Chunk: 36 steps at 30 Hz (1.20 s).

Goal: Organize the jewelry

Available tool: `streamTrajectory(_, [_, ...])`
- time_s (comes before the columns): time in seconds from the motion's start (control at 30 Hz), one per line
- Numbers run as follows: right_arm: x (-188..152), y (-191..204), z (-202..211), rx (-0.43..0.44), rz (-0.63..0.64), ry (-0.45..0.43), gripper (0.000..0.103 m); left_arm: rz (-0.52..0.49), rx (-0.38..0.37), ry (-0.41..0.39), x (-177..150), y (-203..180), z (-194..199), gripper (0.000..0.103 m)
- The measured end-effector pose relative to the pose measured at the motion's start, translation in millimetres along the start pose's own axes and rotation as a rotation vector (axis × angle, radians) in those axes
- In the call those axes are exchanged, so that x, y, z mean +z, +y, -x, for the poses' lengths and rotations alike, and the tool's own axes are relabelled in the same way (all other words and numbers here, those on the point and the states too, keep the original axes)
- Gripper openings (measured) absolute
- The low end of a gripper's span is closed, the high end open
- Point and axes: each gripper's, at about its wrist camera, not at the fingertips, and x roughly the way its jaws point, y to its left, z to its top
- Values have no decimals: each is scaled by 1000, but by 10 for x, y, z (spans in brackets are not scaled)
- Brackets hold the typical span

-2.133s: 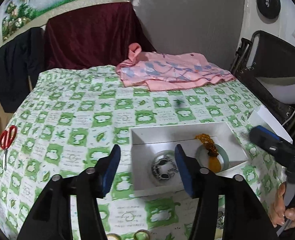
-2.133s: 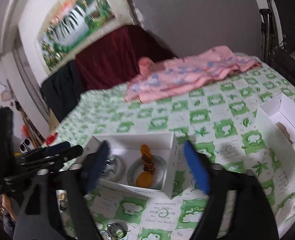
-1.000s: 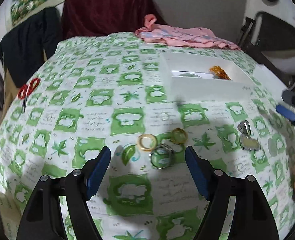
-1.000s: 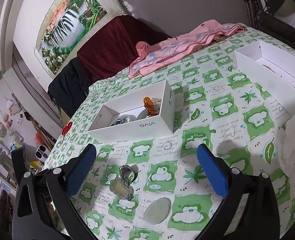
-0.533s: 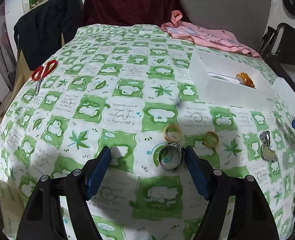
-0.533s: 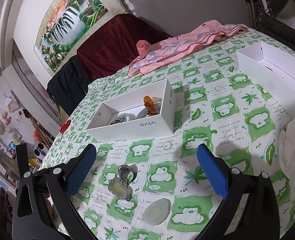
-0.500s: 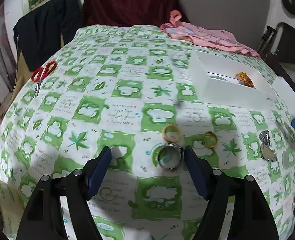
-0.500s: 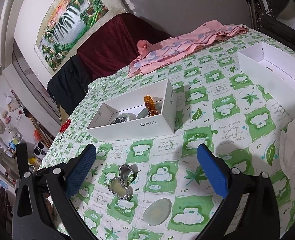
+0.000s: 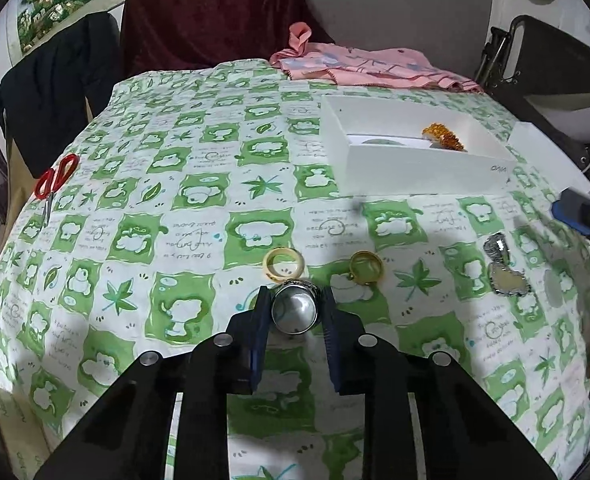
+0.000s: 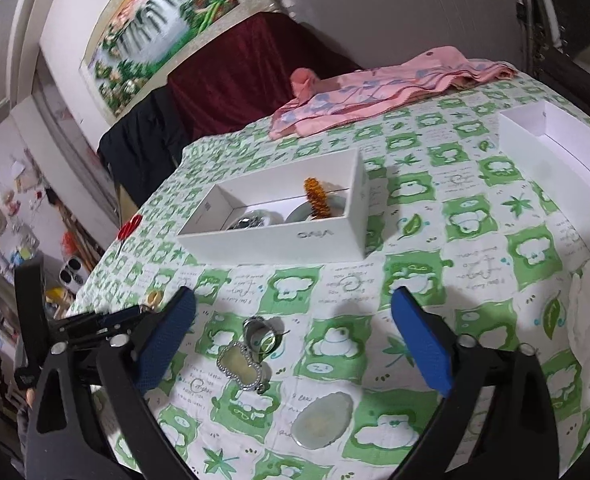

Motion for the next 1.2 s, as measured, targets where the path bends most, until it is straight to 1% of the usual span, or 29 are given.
streamTrajectory(0.03, [-7, 23, -24, 3, 13, 13, 71, 2, -1, -1, -2, 1, 3, 25])
streamTrajectory(0.07, [-17, 49, -57, 4, 29, 29, 67, 4, 2, 0, -1, 1, 1, 25])
streamTrajectory(0.1, [-27, 75, -91, 5, 44, 46, 60, 5, 5, 1, 0, 2, 0, 25])
streamTrajectory(0.13, [-38, 101, -126, 1, 58, 61, 58, 5, 5, 1, 1, 3, -1, 25])
streamTrajectory(0.27, [-99, 223, -240, -39, 120, 107, 56, 6, 9, 4, 5, 6, -7, 25])
streamTrajectory(0.37, [-134, 352, -321, -57, 180, 136, 51, 3, 13, 7, 6, 5, -11, 25])
streamTrajectory(0.43, [-159, 416, -385, -71, 212, 166, 43, 3, 12, 7, 6, 9, -16, 25])
streamTrajectory(0.47, [-163, 420, -422, -81, 221, 183, 41, 3, 11, 8, 4, 10, -17, 25])
streamTrajectory(0.5, [-170, 421, -457, -90, 225, 201, 35, 2, 11, 9, 2, 11, -21, 25])
streamTrajectory(0.57, [-174, 418, -468, -107, 227, 203, 29, -2, 14, 11, -1, 9, -25, 25])
streamTrajectory(0.6, [-175, 413, -464, -107, 225, 202, 24, -5, 14, 11, -3, 8, -24, 25])
streamTrajectory(0.8, [-158, 351, -399, -99, 194, 181, 24, -9, 9, 9, -12, 0, -24, 25])
streamTrajectory(0.93, [-125, 296, -366, -145, 184, 162, 23, -8, 6, 11, -15, -3, -29, 25])
streamTrajectory(1.0, [-116, 277, -430, -172, 185, 189, 24, -7, 5, 13, -17, -6, -33, 25])
streamTrajectory(1.1, [-119, 341, -460, -212, 231, 192, 24, -17, 17, 12, -25, -42, -44, 26])
streamTrajectory(1.13, [-126, 348, -458, -214, 238, 192, 24, -22, 20, 11, -21, -49, -45, 26])
streamTrajectory(1.2, [-117, 311, -439, -193, 217, 185, 23, -29, 18, 9, -29, -64, -38, 25])
